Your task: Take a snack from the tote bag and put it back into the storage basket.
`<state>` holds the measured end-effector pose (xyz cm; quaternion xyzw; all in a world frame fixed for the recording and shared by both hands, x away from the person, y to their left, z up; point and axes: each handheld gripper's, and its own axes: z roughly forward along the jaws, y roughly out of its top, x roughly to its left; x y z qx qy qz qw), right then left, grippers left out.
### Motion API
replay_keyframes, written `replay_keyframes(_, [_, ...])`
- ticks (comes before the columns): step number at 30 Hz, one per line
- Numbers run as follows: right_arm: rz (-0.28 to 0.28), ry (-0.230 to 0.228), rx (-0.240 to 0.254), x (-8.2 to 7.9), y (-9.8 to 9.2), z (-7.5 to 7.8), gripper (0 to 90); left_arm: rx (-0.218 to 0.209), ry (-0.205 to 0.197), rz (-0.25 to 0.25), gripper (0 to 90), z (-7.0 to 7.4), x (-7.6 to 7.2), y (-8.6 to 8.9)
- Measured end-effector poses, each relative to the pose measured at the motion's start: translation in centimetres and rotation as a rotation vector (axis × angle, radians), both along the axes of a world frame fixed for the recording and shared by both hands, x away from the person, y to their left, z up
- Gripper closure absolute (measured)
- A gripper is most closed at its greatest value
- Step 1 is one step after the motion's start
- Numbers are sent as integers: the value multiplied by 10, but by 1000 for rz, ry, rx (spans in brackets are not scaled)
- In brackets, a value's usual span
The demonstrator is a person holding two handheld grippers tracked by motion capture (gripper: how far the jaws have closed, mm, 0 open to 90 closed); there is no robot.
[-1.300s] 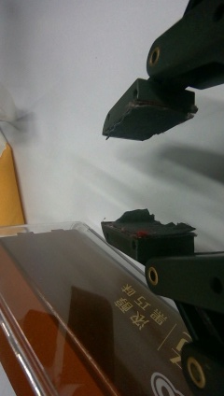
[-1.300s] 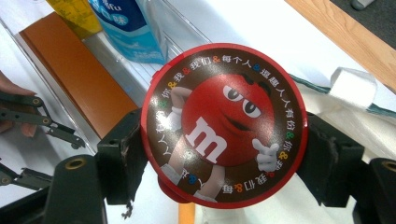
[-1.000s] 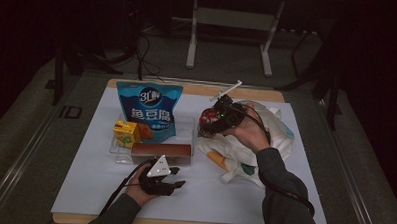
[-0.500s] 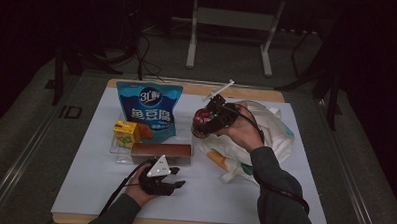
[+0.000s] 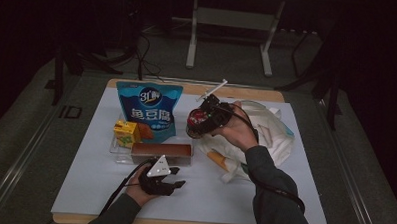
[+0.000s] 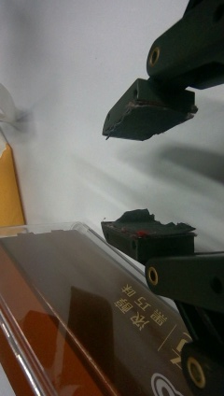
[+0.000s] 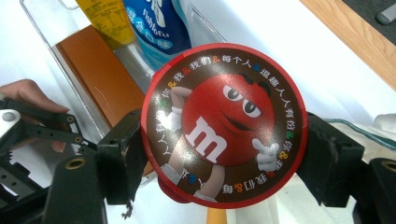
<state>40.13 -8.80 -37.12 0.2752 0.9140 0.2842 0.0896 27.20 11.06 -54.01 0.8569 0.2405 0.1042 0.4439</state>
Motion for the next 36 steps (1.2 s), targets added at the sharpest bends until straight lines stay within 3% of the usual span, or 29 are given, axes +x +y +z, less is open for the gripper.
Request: replay_keyframes(36, [46,18,-10,1,37,-13,258,2,-1,-1,480,0,0,0])
